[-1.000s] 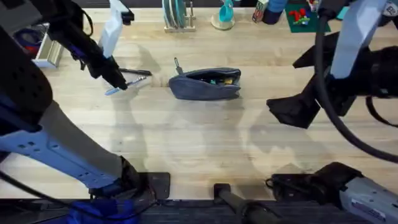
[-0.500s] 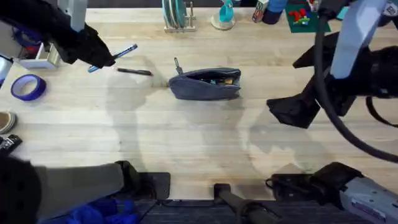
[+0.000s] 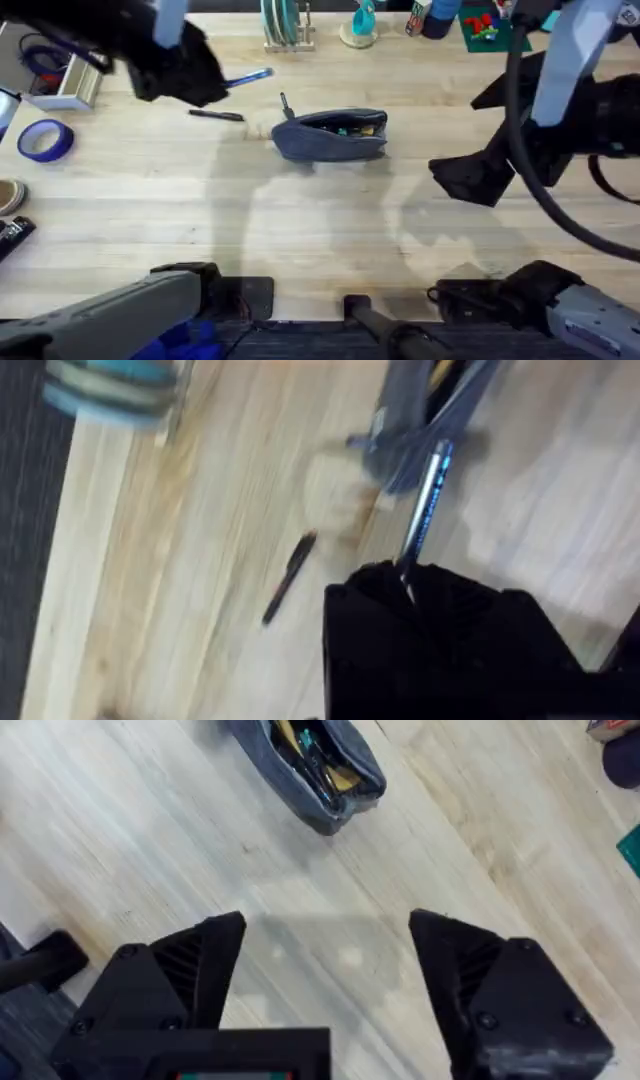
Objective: Unzip the bag, pick up the pens from the table one at a time and place them inside, then zip the bag closed.
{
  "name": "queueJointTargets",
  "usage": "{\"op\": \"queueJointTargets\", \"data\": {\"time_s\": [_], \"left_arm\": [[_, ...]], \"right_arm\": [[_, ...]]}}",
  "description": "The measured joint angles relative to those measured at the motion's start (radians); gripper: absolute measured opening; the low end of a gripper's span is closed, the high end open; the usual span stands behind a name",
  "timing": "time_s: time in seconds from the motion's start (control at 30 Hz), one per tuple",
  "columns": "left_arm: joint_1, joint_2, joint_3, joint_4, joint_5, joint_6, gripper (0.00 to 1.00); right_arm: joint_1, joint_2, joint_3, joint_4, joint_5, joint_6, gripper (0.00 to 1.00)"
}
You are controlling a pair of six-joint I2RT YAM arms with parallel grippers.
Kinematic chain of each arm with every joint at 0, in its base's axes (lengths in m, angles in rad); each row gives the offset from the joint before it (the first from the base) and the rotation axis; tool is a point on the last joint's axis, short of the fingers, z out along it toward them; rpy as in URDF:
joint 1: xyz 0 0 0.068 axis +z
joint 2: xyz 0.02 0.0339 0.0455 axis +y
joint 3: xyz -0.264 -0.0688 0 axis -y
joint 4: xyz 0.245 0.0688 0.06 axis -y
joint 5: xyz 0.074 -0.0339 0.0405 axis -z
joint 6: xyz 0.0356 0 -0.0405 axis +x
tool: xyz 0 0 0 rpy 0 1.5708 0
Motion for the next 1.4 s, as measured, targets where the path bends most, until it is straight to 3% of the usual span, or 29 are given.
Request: {"op": "queueJointTargets", "data": {"time_s": [0.27, 0.4, 0.57, 0.87, 1.07, 1.1, 1.4], "left_arm": [[-0.186, 0.000, 0.001, 0.002, 0.009, -0.001, 0.040], [-0.255, 0.000, 0.001, 0.048, 0.011, -0.053, 0.040], [-0.299, 0.000, 0.002, 0.092, 0.013, -0.123, 0.040], [-0.387, 0.038, 0.003, 0.134, 0.011, -0.171, 0.041], [-0.453, 0.121, 0.003, 0.150, -0.029, -0.210, 0.041], [-0.481, 0.159, 0.003, 0.168, -0.053, -0.226, 0.040], [-0.526, 0.260, 0.003, 0.237, -0.096, -0.247, 0.040]], "right_arm": [[0.000, 0.000, 0.000, 0.000, 0.000, 0.000, 0.996], [0.000, 0.000, 0.000, 0.000, 0.000, 0.000, 0.996], [0.000, 0.000, 0.000, 0.000, 0.000, 0.000, 0.996], [0.000, 0.000, 0.000, 0.000, 0.000, 0.000, 0.996], [0.000, 0.000, 0.000, 0.000, 0.000, 0.000, 0.996], [0.000, 0.000, 0.000, 0.000, 0.000, 0.000, 0.996], [0.000, 0.000, 0.000, 0.000, 0.000, 0.000, 0.996]]}}
